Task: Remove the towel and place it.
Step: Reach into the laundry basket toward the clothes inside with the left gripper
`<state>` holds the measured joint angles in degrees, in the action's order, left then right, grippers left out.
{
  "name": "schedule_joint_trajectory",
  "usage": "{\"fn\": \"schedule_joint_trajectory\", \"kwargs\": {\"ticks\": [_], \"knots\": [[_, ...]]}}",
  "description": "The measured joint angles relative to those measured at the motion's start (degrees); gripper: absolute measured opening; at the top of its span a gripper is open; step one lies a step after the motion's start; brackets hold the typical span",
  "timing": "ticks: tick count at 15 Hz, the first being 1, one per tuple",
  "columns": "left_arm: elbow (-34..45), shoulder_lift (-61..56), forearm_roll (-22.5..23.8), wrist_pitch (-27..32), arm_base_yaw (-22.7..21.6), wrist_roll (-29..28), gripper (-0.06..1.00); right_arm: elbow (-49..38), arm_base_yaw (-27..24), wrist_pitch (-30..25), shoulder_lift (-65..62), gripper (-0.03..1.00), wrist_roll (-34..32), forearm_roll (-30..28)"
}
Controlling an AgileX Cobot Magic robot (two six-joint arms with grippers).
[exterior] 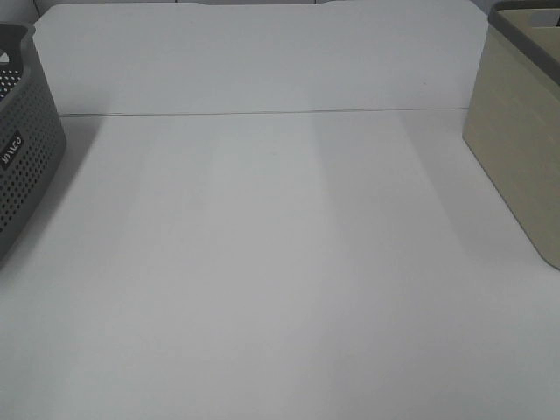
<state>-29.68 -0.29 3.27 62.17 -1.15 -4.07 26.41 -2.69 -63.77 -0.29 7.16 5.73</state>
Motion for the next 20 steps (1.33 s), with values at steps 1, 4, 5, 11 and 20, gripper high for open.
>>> {"fn": "schedule_joint_trajectory", "kwargs": {"ticks": [1, 4, 5, 11, 20], "knots": [[0.0, 0.0, 0.23, 0.0, 0.0, 0.0, 0.99, 0.0, 0.0, 0.0, 0.0, 0.77, 0.0, 0.0], [0.0, 0.0, 0.29, 0.0, 0.0, 0.0, 0.99, 0.0, 0.0, 0.0, 0.0, 0.77, 0.0, 0.0], [0.0, 0.0, 0.34, 0.0, 0.0, 0.0, 0.99, 0.0, 0.0, 0.0, 0.0, 0.77, 0.0, 0.0], [0.0, 0.0, 0.17, 0.0, 0.0, 0.0, 0.99, 0.0, 0.0, 0.0, 0.0, 0.77, 0.0, 0.0], [0.0, 0.0, 0.0, 0.0, 0.0, 0.0, 0.99, 0.0, 0.0, 0.0, 0.0, 0.77, 0.0, 0.0]]}}
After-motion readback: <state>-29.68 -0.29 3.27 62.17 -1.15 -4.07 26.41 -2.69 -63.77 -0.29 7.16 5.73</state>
